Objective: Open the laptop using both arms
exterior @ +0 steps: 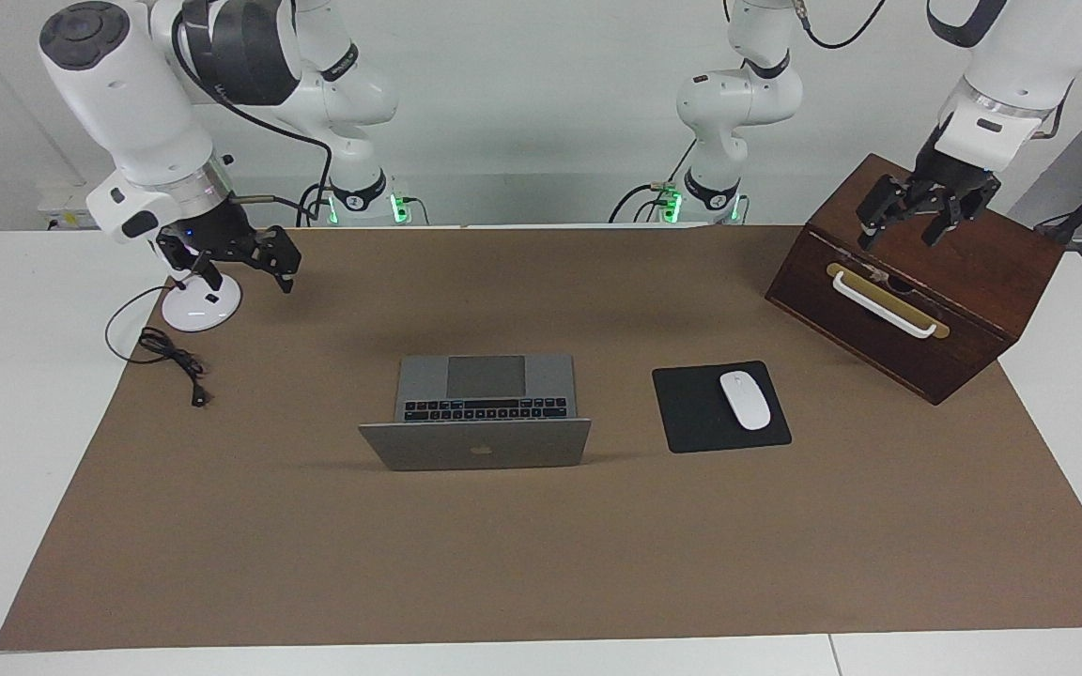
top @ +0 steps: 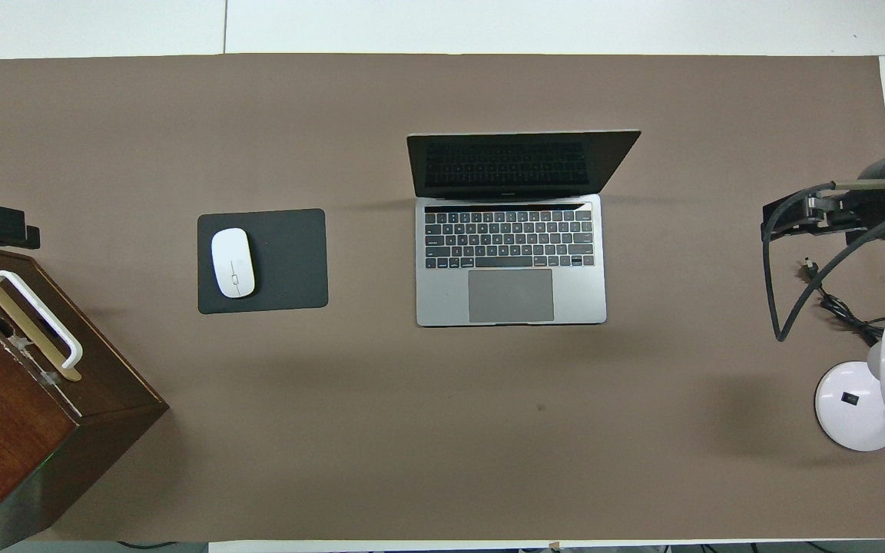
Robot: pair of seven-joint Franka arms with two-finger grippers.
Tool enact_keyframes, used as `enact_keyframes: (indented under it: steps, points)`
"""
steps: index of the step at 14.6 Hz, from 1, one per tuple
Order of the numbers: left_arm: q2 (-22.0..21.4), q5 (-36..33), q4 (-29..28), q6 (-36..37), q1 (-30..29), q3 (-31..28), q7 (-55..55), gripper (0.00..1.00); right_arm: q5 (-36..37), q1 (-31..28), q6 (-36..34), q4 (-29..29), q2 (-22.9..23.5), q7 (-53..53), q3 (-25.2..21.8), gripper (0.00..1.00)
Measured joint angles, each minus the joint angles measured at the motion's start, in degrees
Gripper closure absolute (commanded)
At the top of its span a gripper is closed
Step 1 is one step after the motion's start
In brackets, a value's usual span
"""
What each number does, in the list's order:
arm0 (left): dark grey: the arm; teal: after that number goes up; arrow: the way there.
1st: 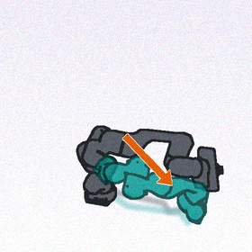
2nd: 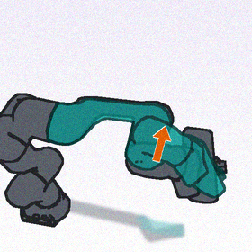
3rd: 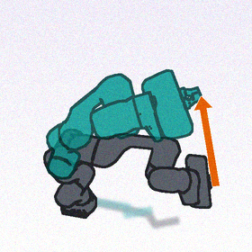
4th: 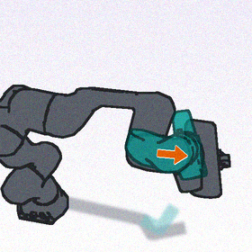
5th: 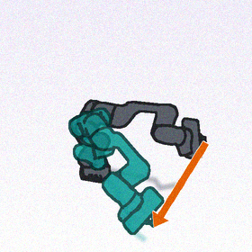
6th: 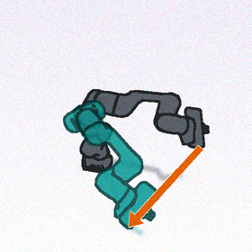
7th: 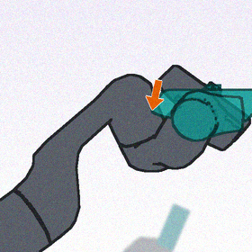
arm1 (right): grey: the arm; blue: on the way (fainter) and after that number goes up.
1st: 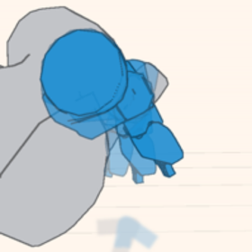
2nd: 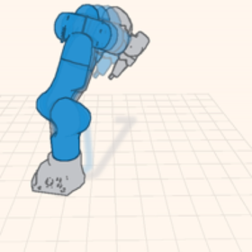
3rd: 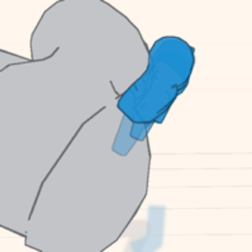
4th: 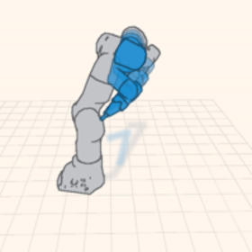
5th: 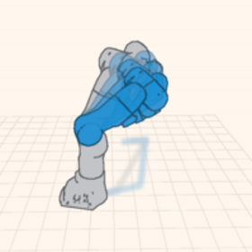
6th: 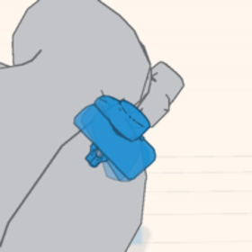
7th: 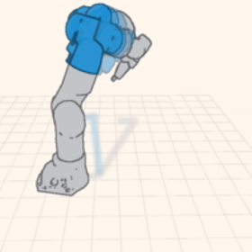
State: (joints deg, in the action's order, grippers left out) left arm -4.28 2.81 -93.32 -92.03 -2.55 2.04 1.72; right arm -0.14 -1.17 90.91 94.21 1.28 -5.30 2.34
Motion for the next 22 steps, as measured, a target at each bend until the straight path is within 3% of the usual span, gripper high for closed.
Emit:
enact_keyframes:
  steps: [22]
  points:
    - [0.0,-0.1,0.0,0.01,1.59,-1.58,0.03,0.0,0.0,-0.07,-0.85,-0.36,-0.1,0.0,0.06,0.0]
